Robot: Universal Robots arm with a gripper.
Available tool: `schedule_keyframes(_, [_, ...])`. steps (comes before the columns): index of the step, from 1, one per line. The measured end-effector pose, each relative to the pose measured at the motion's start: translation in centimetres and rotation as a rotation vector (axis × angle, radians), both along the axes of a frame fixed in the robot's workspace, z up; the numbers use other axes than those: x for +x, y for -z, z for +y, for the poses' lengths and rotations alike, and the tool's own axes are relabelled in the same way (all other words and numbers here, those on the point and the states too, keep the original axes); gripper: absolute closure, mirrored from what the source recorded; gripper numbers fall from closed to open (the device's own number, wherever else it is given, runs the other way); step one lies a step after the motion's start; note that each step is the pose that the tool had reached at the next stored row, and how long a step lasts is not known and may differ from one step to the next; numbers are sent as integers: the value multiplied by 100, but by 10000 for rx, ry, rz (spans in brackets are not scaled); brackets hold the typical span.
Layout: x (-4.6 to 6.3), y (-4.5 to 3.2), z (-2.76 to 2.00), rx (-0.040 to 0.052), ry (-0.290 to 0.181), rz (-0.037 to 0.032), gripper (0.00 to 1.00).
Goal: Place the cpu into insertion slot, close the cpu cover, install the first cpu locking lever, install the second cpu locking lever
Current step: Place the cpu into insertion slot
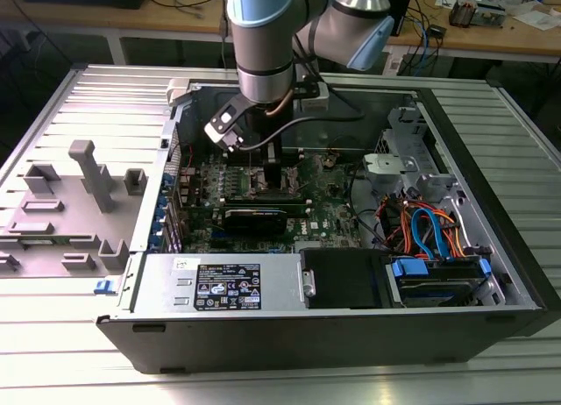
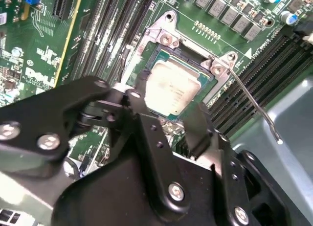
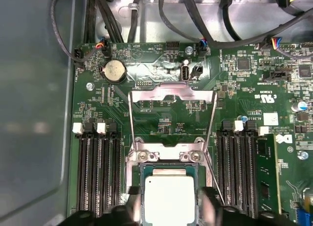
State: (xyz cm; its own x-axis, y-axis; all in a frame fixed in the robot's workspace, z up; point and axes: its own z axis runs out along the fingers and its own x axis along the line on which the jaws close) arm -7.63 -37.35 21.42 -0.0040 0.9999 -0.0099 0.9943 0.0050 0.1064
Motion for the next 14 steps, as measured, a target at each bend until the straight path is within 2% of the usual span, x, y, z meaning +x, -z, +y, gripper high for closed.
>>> schedule_keyframes(4, [2,-71,0,0,4,27,65])
schedule_keyframes(6, [13,-102,0,-1,13,71,77])
schedule_keyframes(8, [49,-110,0,4,26,267,89])
schedule_keyframes(11, [78,-112,-1,25,28,485,89])
schedule_keyframes(14, [78,-112,0,26,29,494,89])
